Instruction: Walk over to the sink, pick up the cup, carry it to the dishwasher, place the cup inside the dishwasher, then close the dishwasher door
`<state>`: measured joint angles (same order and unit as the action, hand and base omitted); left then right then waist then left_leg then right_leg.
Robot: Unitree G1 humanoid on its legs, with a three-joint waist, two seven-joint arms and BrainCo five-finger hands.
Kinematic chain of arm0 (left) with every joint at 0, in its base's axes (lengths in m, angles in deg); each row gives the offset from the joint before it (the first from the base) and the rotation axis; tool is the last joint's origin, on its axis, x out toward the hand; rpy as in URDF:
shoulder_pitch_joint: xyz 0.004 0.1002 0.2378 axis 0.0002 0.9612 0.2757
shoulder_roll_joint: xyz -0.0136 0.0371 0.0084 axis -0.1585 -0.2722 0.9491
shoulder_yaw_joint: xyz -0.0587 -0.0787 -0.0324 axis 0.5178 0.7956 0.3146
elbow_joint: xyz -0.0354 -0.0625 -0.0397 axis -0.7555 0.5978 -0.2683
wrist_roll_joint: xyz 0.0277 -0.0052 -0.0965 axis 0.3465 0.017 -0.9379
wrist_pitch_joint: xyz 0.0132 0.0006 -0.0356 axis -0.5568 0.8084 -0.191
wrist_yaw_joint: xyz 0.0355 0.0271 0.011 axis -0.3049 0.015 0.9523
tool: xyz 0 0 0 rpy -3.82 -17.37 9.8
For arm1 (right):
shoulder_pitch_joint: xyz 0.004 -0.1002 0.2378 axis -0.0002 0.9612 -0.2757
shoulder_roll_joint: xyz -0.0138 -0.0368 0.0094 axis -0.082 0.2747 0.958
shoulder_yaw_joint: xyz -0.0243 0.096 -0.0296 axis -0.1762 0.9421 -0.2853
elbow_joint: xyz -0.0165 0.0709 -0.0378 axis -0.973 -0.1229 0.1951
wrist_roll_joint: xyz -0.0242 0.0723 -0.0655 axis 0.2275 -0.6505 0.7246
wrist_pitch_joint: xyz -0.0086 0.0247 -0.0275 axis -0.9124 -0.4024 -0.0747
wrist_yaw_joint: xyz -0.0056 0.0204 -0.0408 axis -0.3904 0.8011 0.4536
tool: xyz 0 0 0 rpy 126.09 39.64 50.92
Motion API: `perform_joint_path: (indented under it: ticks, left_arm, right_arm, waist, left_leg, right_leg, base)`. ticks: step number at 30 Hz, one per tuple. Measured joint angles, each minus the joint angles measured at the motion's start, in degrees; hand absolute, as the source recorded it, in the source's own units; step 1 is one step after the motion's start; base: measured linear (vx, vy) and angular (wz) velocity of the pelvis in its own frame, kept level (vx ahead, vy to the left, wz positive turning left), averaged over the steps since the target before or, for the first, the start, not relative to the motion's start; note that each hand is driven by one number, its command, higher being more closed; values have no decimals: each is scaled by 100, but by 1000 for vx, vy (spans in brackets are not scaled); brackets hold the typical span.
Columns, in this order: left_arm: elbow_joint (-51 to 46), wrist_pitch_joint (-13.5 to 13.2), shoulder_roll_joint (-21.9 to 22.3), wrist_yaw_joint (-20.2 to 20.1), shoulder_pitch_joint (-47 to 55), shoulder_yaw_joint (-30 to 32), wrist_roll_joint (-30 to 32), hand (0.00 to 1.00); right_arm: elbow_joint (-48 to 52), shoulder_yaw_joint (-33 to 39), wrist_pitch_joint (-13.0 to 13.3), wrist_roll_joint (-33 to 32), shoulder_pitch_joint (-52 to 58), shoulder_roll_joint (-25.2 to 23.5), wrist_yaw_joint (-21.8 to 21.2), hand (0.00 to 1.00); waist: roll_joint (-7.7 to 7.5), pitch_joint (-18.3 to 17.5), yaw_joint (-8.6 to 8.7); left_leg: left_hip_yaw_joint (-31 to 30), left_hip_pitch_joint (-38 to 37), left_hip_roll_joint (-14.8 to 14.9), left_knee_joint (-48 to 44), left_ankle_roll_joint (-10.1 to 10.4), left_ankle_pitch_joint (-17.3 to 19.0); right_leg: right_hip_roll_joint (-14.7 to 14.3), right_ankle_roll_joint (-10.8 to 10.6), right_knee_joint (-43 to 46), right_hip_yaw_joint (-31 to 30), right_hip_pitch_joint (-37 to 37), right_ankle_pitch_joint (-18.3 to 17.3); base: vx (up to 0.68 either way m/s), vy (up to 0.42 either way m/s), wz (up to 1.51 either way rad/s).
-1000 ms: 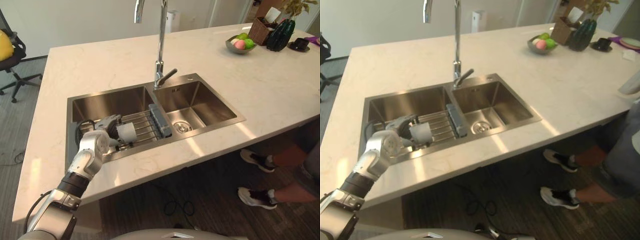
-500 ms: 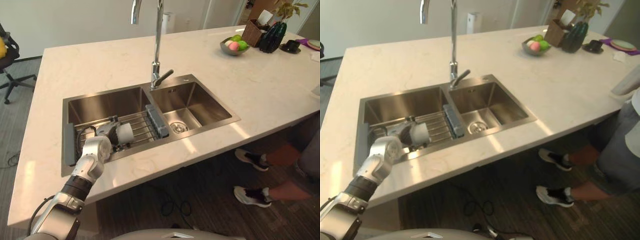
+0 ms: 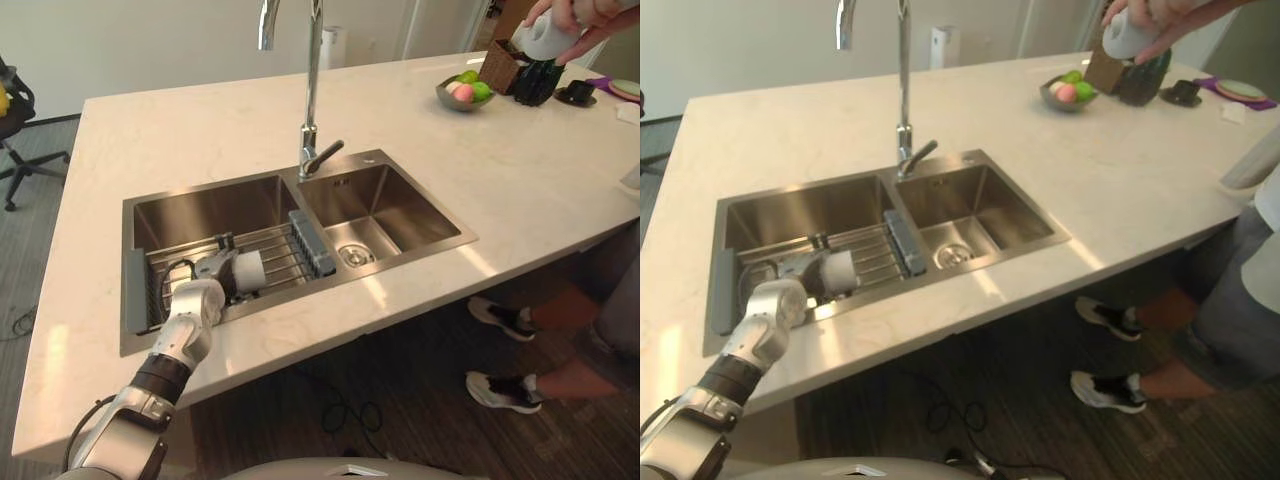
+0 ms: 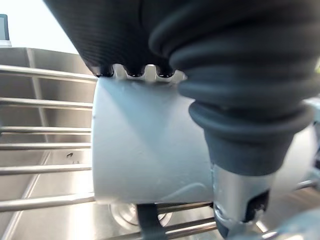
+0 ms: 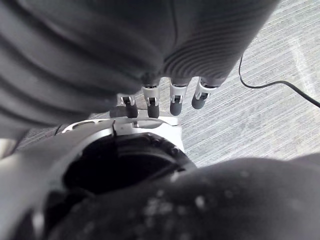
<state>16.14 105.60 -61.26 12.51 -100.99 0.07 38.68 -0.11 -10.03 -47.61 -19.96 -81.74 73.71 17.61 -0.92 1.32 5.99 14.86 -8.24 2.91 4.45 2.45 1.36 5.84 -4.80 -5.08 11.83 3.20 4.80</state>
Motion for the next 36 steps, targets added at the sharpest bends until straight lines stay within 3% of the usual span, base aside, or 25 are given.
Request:
perform_joint_path:
  ticks: [12,13,26,36]
  left_arm:
    - [803,23,224,253,-158,157,190,0]
    - [879,18,258,263,-178,204,235,100]
    - [1267,-178,364,264,-308,361,377,100]
    - [1364,-389,196,515,-393,129,-52,100]
  right_arm:
    - [22,13,7,75,78,15,-4,0]
    - [25,14,9,110,79,16,-9,0]
    - [206,24,34,206,333,-11,-24,0]
    - [172,0,115,211,483,-19,-27,0]
  waist:
    - [5,-57,91]
    - [9,-64,97]
    - [14,-78,91]
    - [57,-78,176]
  left_leg:
    - [115,-107,8,31,51,41]
    - [125,-111,10,31,56,42]
    - [180,-96,-5,33,60,45]
    - [75,-49,-48,33,47,36]
  right_leg:
    - [-14,-18,-1,-39,68,-15]
    - [-16,-22,-1,-49,67,-19]
    - [-10,-24,1,-112,64,-21]
    - [28,-33,2,-57,51,-27]
  base:
    - [-7,-2,-2]
    - [-16,-5,-4]
    - [-5,0,-2]
    - [6,-6,3]
